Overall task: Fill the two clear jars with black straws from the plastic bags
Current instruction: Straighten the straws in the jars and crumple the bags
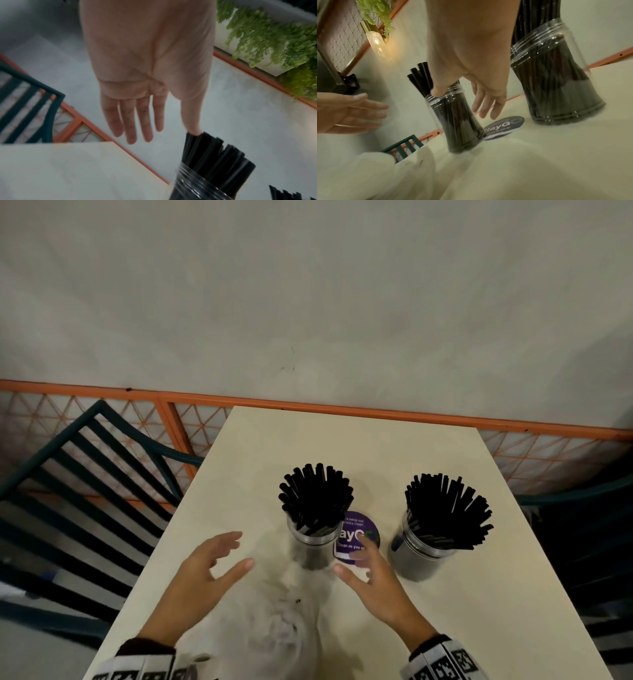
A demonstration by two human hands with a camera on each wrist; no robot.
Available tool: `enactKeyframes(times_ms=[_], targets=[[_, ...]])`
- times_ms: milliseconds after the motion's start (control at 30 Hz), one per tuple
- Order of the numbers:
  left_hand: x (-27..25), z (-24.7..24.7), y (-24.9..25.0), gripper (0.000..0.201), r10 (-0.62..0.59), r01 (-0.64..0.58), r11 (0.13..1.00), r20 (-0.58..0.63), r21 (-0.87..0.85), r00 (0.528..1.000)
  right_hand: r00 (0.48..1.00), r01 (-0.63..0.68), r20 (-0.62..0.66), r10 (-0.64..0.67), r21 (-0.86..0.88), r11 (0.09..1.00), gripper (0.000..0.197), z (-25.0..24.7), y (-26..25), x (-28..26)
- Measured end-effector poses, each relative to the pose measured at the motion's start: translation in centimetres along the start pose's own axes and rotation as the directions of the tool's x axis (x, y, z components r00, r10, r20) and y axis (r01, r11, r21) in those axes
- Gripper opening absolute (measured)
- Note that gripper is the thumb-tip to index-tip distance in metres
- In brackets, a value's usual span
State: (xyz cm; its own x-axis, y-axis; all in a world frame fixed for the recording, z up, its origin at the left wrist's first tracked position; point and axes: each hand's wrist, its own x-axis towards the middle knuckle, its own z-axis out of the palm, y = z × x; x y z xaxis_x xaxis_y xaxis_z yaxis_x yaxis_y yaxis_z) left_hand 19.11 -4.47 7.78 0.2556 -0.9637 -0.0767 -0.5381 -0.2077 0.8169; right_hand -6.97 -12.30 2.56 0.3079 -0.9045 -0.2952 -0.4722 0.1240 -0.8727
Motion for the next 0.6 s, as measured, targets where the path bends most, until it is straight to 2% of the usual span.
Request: enactKeyframes(times_ms=[67, 133, 233, 267, 300, 400, 467, 500, 567, 600], targets=[[-2.5, -1.0, -1.1, 0.046, -0.097, 0.102, 0.991, -0.058, 0.09, 0.994, 0.996, -0.076, 0.032, 0.078, -0.075, 0.994, 0.066, 1.0, 0.8, -1.4], [-4.8, -1.3, -2.7, 0.054, -0.272, 0.282, 0.942, -0.082, 0.181, 0.959, 0.978, -0.142, 0.129, 0.165, -0.17, 0.975, 0.06, 2.1, 1.2, -2.6], [-7.8, -0.2, -5.0, 0.076, -0.58, 0.568, 0.779, -0.039, 0.265, 0.814, 0.925, -0.173, 0.283, 0.253, -0.277, 0.945, 0.065, 4.0, 1.7, -4.2], [-8.5, 0.5, -5.7, 0.084, -0.628, 0.614, 0.752, -0.023, 0.242, 0.778, 0.913, -0.18, 0.315, 0.261, -0.265, 0.947, 0.07, 4.7, 1.8, -4.7], [-9.1, 1.2, -6.4, 0.092, -0.647, 0.637, 0.749, -0.007, 0.183, 0.762, 0.904, -0.195, 0.335, 0.267, -0.231, 0.953, 0.075, 5.3, 2.0, -5.2], [-10.3, 2.8, -7.0, 0.11, -0.667, 0.663, 0.741, -0.005, -0.103, 0.745, 0.916, -0.225, 0.302, 0.264, -0.158, 0.962, 0.079, 6.4, 2.2, -6.6], [-11.1, 3.3, -6.9, 0.102, -0.71, 0.702, 0.688, 0.026, -0.183, 0.703, 0.932, -0.254, 0.244, 0.267, -0.085, 0.964, 0.081, 6.2, 2.3, -7.1], [-11.6, 3.5, -7.0, 0.088, -0.713, 0.71, 0.667, 0.084, -0.226, 0.696, 0.936, -0.273, 0.225, 0.272, -0.028, 0.962, 0.083, 5.9, 2.4, -7.4], [-13.0, 3.9, -6.2, 0.051, -0.673, 0.695, 0.636, 0.199, -0.335, 0.712, 0.943, -0.277, 0.206, 0.261, 0.052, 0.959, 0.078, 4.9, 2.4, -7.9], [-13.7, 4.2, -6.0, 0.045, -0.656, 0.678, 0.634, 0.206, -0.373, 0.726, 0.942, -0.277, 0.22, 0.255, 0.074, 0.958, 0.072, 4.4, 2.4, -8.3]])
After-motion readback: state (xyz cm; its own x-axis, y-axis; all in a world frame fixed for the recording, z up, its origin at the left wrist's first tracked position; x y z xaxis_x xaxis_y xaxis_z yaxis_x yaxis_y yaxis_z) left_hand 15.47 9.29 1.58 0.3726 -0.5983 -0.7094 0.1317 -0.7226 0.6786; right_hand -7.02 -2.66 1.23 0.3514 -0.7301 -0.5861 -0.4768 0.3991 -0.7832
